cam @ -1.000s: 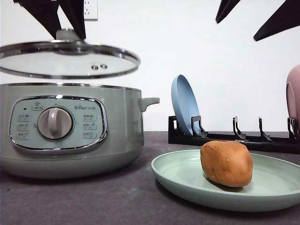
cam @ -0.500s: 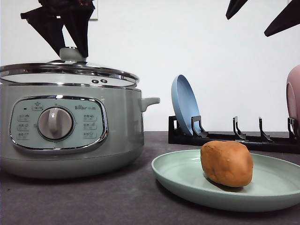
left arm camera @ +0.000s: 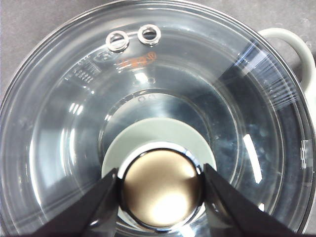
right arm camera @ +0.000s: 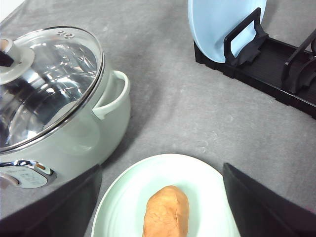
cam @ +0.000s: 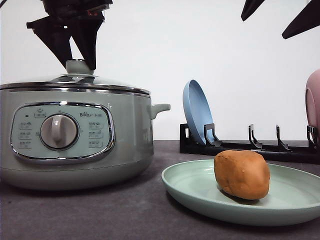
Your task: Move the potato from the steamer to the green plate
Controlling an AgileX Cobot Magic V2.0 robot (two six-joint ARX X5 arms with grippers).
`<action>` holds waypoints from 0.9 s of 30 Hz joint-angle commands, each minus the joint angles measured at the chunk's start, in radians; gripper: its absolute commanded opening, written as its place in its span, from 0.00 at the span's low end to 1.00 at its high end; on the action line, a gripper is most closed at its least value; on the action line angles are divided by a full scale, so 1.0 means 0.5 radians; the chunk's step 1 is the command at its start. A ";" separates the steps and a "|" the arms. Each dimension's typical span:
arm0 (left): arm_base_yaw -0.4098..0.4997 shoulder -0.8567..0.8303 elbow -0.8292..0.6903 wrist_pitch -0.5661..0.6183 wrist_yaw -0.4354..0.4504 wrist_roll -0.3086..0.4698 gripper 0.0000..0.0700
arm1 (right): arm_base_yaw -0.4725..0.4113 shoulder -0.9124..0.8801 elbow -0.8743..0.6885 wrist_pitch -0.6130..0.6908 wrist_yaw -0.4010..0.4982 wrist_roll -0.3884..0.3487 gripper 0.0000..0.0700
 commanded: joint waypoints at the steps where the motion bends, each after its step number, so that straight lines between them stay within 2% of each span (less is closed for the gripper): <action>1: -0.004 0.051 0.059 0.024 0.011 0.003 0.02 | 0.017 0.009 0.029 0.010 0.002 -0.023 0.70; 3: -0.004 0.051 0.059 0.007 0.011 -0.002 0.14 | 0.017 0.009 0.029 0.005 0.001 -0.029 0.70; 7: -0.004 0.051 0.059 -0.016 0.011 -0.016 0.62 | 0.017 0.009 0.029 -0.024 0.001 -0.036 0.70; 9: -0.004 0.049 0.059 -0.017 0.011 -0.026 0.73 | 0.017 0.009 0.029 -0.028 0.001 -0.040 0.70; 17: -0.004 -0.062 0.060 -0.004 0.011 -0.044 0.74 | 0.017 0.004 0.029 -0.035 -0.011 -0.071 0.70; 22: -0.004 -0.226 0.060 -0.009 0.024 -0.052 0.74 | 0.017 0.004 0.029 -0.035 -0.122 -0.092 0.70; 27: -0.016 -0.412 0.060 -0.027 0.189 -0.057 0.73 | 0.017 0.005 0.029 -0.059 -0.274 -0.126 0.70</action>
